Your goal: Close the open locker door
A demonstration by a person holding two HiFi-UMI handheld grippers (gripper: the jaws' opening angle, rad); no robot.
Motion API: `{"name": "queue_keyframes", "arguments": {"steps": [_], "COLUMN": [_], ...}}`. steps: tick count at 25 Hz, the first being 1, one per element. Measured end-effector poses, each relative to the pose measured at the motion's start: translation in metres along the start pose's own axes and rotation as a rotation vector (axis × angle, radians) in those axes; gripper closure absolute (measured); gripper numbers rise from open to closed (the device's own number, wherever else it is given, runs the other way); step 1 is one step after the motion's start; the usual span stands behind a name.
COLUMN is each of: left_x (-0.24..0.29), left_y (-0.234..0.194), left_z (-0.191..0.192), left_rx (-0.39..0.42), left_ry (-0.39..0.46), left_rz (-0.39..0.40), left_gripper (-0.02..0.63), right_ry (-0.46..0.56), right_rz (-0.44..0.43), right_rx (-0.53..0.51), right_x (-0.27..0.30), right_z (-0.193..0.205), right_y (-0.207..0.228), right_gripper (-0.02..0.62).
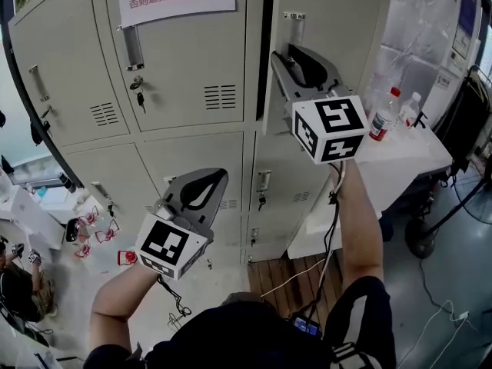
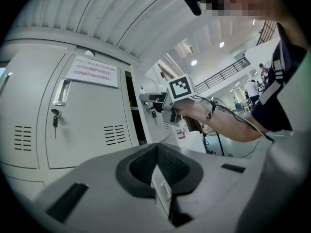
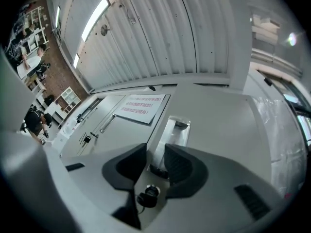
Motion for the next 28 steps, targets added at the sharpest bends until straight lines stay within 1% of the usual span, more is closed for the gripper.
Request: {"name": "queue_keyframes", "arguments": {"steps": [2,3,7,9,12,15,17,28], "left_x": [-0.002,-0.002,0.001,0.004,0.007,0.013,0.018,0.038], "left_y": [0.0,0.001,0.001,-0.002,-0.006,-0.01,-0.01,-0.013], "left_z": [0.0,0.001,0.006,0.008,0.009,0.004,0.002,0.007], "left_rx": [-0.006,-0.005,-0.006,-0.01,-0.012,-0.019,-0.021,-0.036], "left_ry": [0.005,0.007,0.006,0.012,0.021,0.048,0.057,0.052], "left_rz": [0.026,0.039,0.075,0.079,0.078,0.076,0.073,0.055], "left_gripper": [0.603,0.603,0.603,0.603,0.603,0.603,0.603,0.603], "right_ry": [-0.009,-0.018,-0.072,-0.085,-0.099,-0.093,-0.102,-0.137], "right_rz": [0.036,0.053,0.092,0.113,0.121,0.114,0.1,0.064], "right_rx": [-0.056,-0.089,-0.167,-0.178,-0.174,-0.169,-0.183,-0.21], "right_x": [-0.001,-0.001,0.0,0.002,0.005,0.009,0.015,0.037], "right_z": [-0.002,-0.002,-0.001,-0.001,0.001,0.001,0.004,0.029], "right_y": [-0.001,-0.001,-0.01,-0.01,-0.007,-0.002,-0.001,0.0], "right_gripper": [0.492,0.595,0.597,0.597,0.596,0.597,0.595,0.596]}}
Point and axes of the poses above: the fingertips, and each gripper's own axes: x forward along the fingers, y to its right, z out of its underside, the point moved 2 cm from there along -x, backward along the fingers, and after that the axes turned 4 degrees about -x, right-handed, at the moved point
